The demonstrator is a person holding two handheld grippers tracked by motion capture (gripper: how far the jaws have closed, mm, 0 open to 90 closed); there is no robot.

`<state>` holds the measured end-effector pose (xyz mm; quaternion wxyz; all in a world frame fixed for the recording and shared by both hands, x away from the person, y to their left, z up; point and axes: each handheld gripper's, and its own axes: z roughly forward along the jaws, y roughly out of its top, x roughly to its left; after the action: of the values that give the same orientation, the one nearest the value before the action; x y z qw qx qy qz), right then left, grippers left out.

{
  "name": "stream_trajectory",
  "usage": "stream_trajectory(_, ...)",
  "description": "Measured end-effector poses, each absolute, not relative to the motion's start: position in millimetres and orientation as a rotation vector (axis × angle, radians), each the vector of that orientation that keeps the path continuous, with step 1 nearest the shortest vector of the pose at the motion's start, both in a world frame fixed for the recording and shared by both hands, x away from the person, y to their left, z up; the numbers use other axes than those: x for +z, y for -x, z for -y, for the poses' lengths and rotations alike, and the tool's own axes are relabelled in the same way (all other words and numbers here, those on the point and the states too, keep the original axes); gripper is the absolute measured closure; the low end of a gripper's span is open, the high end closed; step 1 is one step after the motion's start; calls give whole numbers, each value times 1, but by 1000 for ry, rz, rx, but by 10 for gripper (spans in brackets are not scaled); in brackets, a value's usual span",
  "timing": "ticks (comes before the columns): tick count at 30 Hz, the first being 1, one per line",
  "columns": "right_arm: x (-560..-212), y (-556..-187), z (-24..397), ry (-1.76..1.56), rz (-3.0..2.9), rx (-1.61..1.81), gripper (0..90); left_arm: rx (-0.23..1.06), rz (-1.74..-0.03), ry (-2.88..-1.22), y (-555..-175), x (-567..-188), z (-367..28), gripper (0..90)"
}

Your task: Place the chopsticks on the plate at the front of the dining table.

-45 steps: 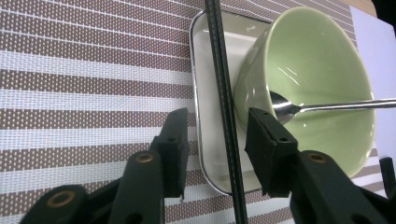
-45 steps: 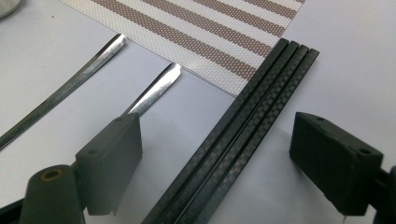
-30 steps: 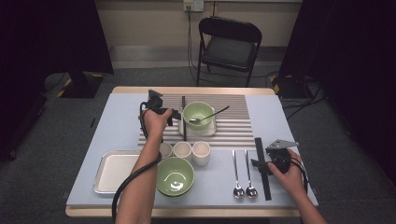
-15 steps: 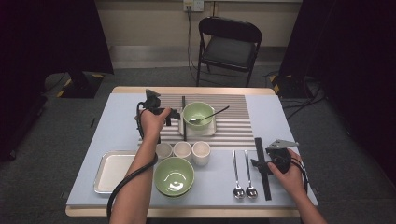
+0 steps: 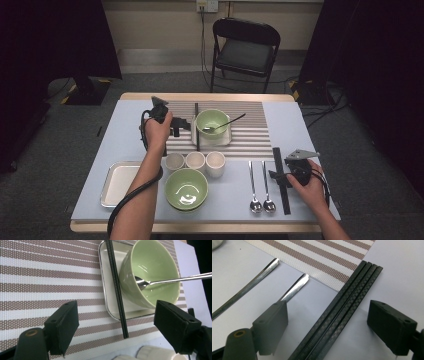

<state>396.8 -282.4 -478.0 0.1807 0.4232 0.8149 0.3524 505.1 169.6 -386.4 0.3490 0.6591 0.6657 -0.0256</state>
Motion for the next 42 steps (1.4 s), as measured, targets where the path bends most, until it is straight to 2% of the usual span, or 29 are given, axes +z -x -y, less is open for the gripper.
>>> stream_trajectory(42, -478, -397, 282, -1193, -2301, 995, 161, -41, -1687, -1728, -472, -394, -195, 196)
